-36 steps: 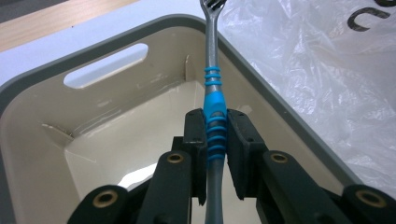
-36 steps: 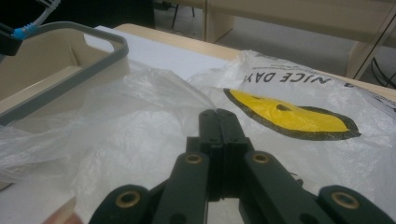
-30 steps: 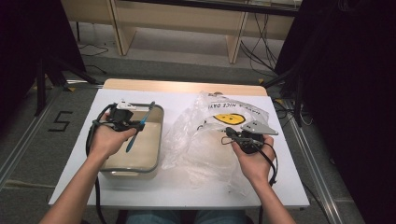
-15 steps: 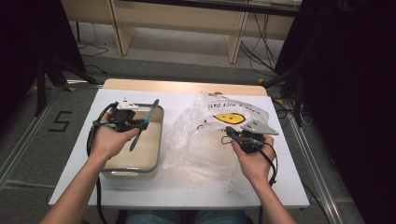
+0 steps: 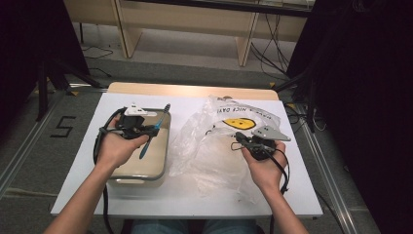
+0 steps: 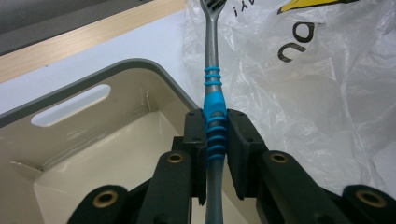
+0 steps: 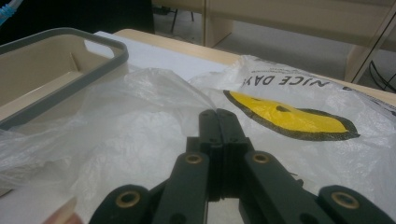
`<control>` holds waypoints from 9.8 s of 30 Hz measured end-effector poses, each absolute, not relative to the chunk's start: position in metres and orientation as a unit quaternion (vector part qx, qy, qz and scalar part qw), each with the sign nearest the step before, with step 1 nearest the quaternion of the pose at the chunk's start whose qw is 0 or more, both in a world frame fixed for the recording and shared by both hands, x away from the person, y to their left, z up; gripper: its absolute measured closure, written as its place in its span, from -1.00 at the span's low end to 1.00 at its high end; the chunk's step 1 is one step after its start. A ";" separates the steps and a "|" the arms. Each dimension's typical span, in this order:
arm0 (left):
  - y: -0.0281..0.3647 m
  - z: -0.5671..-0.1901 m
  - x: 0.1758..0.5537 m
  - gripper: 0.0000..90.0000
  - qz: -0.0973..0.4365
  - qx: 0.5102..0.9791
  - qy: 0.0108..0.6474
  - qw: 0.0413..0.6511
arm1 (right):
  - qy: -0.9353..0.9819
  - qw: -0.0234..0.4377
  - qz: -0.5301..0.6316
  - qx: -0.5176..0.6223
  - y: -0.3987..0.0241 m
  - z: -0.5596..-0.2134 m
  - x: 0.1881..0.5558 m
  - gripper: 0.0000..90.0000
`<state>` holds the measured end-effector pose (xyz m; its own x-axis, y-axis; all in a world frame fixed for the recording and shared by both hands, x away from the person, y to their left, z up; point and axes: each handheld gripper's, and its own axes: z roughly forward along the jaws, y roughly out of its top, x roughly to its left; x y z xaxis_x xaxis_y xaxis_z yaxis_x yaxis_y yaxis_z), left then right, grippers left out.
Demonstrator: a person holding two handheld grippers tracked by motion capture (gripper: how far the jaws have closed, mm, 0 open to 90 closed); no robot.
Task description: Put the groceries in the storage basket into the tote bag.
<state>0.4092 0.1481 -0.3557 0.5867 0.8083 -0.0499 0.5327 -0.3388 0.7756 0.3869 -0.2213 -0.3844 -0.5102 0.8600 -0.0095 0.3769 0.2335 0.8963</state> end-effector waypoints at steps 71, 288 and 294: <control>0.094 -0.345 0.381 0.74 0.145 0.819 0.358 0.425 | 0.739 0.263 0.458 0.418 -0.220 -0.384 0.387 1.00; -0.045 -0.418 0.436 0.34 0.110 0.799 0.387 0.446 | 0.747 0.254 0.456 0.412 -0.216 -0.390 0.388 1.00; -0.037 -0.410 0.423 0.22 0.109 0.813 0.367 0.438 | 0.748 0.252 0.454 0.413 -0.217 -0.390 0.388 1.00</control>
<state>0.4233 -0.0366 -0.4105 0.7075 0.6917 -0.1448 0.5011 -0.3466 0.7929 0.3875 -0.2166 -0.3902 -0.5306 0.8476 -0.0017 0.3888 0.2451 0.8881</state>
